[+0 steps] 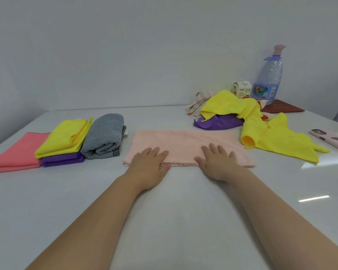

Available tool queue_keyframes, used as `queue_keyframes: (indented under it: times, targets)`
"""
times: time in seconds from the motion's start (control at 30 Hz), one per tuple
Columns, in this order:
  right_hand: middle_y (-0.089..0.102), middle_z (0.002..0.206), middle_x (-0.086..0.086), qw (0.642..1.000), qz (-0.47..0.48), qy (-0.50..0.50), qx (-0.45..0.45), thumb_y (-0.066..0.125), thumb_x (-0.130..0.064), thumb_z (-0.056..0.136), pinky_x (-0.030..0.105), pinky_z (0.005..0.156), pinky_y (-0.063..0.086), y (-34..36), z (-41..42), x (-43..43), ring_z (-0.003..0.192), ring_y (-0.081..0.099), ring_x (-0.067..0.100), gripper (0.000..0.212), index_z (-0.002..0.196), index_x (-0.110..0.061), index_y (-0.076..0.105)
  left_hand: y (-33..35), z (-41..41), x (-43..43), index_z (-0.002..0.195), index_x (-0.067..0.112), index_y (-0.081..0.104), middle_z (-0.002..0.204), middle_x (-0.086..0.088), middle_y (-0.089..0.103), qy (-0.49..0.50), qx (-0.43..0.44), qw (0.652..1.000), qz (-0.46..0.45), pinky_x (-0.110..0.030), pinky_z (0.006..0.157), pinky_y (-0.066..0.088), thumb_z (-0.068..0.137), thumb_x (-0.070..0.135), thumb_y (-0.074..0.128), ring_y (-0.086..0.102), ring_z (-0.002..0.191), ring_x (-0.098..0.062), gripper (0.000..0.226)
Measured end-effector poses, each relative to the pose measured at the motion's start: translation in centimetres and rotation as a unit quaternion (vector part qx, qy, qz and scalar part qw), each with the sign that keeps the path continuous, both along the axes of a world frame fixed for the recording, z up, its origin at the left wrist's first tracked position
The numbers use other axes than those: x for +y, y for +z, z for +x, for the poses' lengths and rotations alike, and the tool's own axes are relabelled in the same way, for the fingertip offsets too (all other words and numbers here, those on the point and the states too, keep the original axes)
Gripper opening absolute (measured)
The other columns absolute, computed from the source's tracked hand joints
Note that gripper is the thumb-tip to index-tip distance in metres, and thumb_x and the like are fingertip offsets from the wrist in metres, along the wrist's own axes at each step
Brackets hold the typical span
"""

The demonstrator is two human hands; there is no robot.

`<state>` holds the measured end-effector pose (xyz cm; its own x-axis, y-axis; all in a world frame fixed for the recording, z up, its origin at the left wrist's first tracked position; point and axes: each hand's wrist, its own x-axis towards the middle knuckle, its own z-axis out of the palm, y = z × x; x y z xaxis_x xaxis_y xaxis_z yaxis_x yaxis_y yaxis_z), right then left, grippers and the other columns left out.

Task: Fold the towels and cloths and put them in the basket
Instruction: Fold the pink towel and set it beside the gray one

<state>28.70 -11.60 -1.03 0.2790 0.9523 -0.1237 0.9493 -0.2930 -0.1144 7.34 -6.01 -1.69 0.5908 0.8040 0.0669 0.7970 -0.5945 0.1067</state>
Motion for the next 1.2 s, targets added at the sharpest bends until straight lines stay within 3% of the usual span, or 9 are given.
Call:
queue_keyframes:
  times: [0.17,0.23,0.33,0.4,0.5,0.6,0.7,0.87,1.2]
  targets:
    - [-0.003,0.160,-0.004,1.000,-0.027,-0.006,-0.009,0.020,-0.056,0.097,0.059,0.112,0.004,0.9,1.3,-0.4,0.147,0.000,0.023,0.061,0.151,-0.030,0.007,0.9,-0.5,0.0,0.142,0.030,0.036,0.138,0.002,0.038,0.008,-0.008,0.999,0.035,-0.036,0.099,0.036,0.096,0.053,0.032,0.031,0.126,-0.021,0.051]
    - [0.008,0.159,0.000,0.998,-0.026,-0.045,-0.029,0.019,-0.055,0.096,0.061,0.111,0.008,1.3,2.2,-0.6,0.145,0.011,0.026,0.060,0.148,-0.026,0.017,1.6,-0.1,0.0,0.132,0.027,0.047,0.127,0.000,0.044,0.024,-0.012,0.999,0.025,-0.036,0.093,0.039,0.096,0.056,0.030,0.037,0.118,-0.022,0.049]
    - [0.037,0.144,0.010,0.992,-0.016,-0.084,-0.098,0.018,-0.055,0.095,0.055,0.107,0.024,1.9,3.4,0.2,0.131,0.035,0.031,0.058,0.138,-0.021,0.037,3.2,0.7,1.5,0.112,0.021,0.062,0.116,-0.004,0.057,0.077,-0.101,0.992,-0.021,-0.031,0.083,0.040,0.097,0.046,0.037,0.049,0.106,-0.022,0.039]
    - [0.036,0.143,0.011,0.992,0.012,-0.051,-0.117,0.022,-0.054,0.096,0.051,0.105,0.030,2.8,3.3,1.8,0.130,0.035,0.032,0.057,0.140,-0.020,0.036,4.1,1.4,3.2,0.114,0.020,0.063,0.119,-0.004,0.059,0.109,-0.161,0.981,0.007,-0.031,0.083,0.039,0.096,0.032,0.043,0.050,0.110,-0.022,0.030]
    - [0.023,0.153,0.010,0.989,0.108,0.005,-0.104,0.029,-0.037,0.099,0.050,0.108,0.025,3.6,1.6,5.1,0.138,0.025,0.030,0.048,0.140,-0.012,0.032,4.9,3.7,5.5,0.134,0.020,0.051,0.135,-0.005,0.050,0.090,-0.190,0.977,0.027,-0.036,0.099,0.036,0.096,0.020,0.041,0.035,0.130,-0.025,0.039]
    - [0.025,0.152,0.009,0.991,0.121,0.033,-0.053,0.028,-0.033,0.099,0.050,0.108,0.023,1.8,0.0,7.4,0.138,0.025,0.027,0.045,0.140,-0.014,0.032,3.8,6.0,6.7,0.148,0.023,0.029,0.155,-0.004,0.024,0.045,-0.071,0.996,0.028,-0.041,0.114,0.019,0.101,0.030,0.031,0.014,0.143,-0.025,0.047]
    - [0.019,0.156,0.002,0.996,0.083,-0.002,-0.014,0.022,-0.045,0.098,0.053,0.110,0.015,-0.4,0.6,8.2,0.142,0.018,0.023,0.053,0.145,-0.021,0.027,1.1,5.9,7.7,0.151,0.030,0.009,0.160,0.002,0.000,0.085,0.018,0.995,-0.042,-0.048,0.117,0.002,0.099,0.051,0.019,-0.003,0.147,-0.024,0.057]
    - [0.004,0.160,0.000,0.998,0.048,-0.046,-0.006,0.018,-0.056,0.095,0.053,0.114,0.005,-0.4,3.0,8.4,0.146,0.005,0.023,0.064,0.151,-0.026,0.013,0.5,4.6,8.0,0.152,0.033,0.004,0.160,0.002,-0.006,0.142,0.014,0.988,-0.059,-0.046,0.118,-0.003,0.094,0.062,0.016,-0.006,0.147,-0.024,0.066]
    - [0.014,0.157,0.008,0.983,0.085,-0.166,-0.002,0.019,-0.043,0.095,0.045,0.112,0.020,-0.7,9.0,6.7,0.143,0.015,0.026,0.059,0.149,-0.018,0.019,0.1,2.1,8.6,0.153,0.021,0.004,0.160,-0.001,-0.005,0.198,-0.009,0.978,-0.070,-0.047,0.118,0.001,0.096,0.059,0.017,-0.007,0.147,-0.024,0.070]
